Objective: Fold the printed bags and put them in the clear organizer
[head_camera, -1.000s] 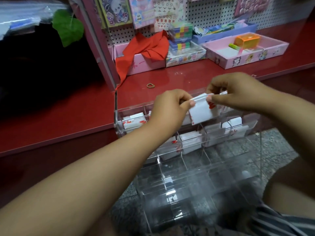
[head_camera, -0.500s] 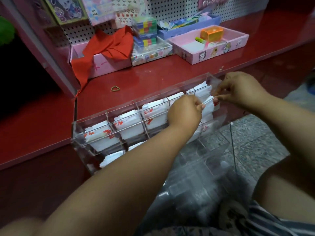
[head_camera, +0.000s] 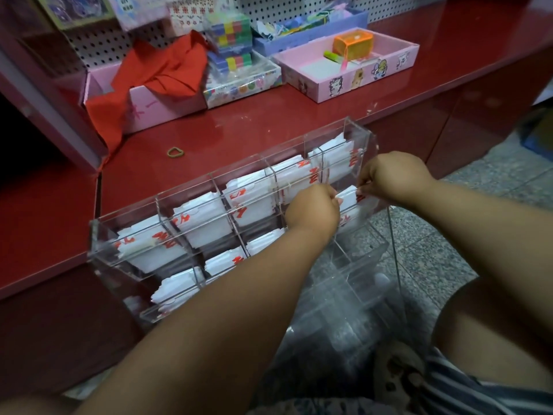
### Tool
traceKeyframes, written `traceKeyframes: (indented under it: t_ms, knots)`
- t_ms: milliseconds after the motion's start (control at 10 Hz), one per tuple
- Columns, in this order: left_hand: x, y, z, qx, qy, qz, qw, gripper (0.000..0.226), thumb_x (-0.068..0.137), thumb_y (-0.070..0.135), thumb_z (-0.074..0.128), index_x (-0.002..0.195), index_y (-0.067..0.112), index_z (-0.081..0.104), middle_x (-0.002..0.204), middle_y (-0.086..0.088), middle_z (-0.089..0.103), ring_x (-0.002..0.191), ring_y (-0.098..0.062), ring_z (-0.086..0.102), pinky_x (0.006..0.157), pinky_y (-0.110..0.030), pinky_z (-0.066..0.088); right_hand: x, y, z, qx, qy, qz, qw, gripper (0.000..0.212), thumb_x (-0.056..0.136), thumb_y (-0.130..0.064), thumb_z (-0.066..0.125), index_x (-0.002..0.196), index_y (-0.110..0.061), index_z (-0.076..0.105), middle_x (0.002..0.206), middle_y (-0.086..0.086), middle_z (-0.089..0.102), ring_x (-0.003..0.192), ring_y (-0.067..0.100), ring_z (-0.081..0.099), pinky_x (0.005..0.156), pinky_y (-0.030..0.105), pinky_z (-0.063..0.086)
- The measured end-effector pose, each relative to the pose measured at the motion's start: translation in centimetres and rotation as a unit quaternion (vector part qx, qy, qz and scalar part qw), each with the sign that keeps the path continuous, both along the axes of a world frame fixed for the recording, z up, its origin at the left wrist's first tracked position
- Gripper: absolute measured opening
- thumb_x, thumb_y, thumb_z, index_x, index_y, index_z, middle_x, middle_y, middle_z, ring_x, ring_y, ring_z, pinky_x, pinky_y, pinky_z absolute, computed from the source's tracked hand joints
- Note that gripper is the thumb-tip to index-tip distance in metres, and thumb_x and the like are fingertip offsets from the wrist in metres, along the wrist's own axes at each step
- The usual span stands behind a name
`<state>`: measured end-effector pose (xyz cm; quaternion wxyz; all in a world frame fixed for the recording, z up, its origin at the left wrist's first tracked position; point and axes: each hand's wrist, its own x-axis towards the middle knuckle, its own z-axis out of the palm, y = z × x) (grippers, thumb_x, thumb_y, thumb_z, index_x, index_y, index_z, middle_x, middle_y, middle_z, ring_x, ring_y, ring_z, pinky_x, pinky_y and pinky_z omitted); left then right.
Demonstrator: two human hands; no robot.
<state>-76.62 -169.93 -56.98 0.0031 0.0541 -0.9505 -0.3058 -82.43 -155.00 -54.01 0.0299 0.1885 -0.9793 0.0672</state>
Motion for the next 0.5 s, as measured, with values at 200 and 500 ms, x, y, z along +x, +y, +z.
traceKeyframes:
  t_ms: [200, 500]
  knots:
    - [0.0, -0.1, -0.2, -0.056, -0.023, -0.047, 0.997, 0.031, 0.103, 0.037, 0.04, 0.093, 0.023, 0.066, 0.1, -0.004, 0.069, 0.102, -0.031, 0.062, 0.067, -0.031, 0.044, -0.9, -1.4, -1.1, 0.043, -0.054, -0.058, 0.996, 0.019, 0.076, -0.022, 0.07, 0.095, -0.017, 0.073, 0.094, 0.01, 0.07, 0.09, 0.032, 0.065, 0.072, 0.031, 0.049]
    - [-0.3, -1.0, -0.4, -0.016, -0.045, -0.081, 0.996, 0.045, 0.103, 0.043, 0.033, 0.065, 0.023, 0.045, 0.083, -0.006, 0.064, 0.086, -0.03, 0.061, 0.075, -0.036, 0.052, -1.8, -2.2, -1.5, 0.011, -0.171, -0.154, 0.973, 0.028, 0.086, -0.034, 0.067, 0.093, -0.007, 0.069, 0.071, 0.007, 0.053, 0.077, 0.029, 0.056, 0.07, 0.03, 0.043]
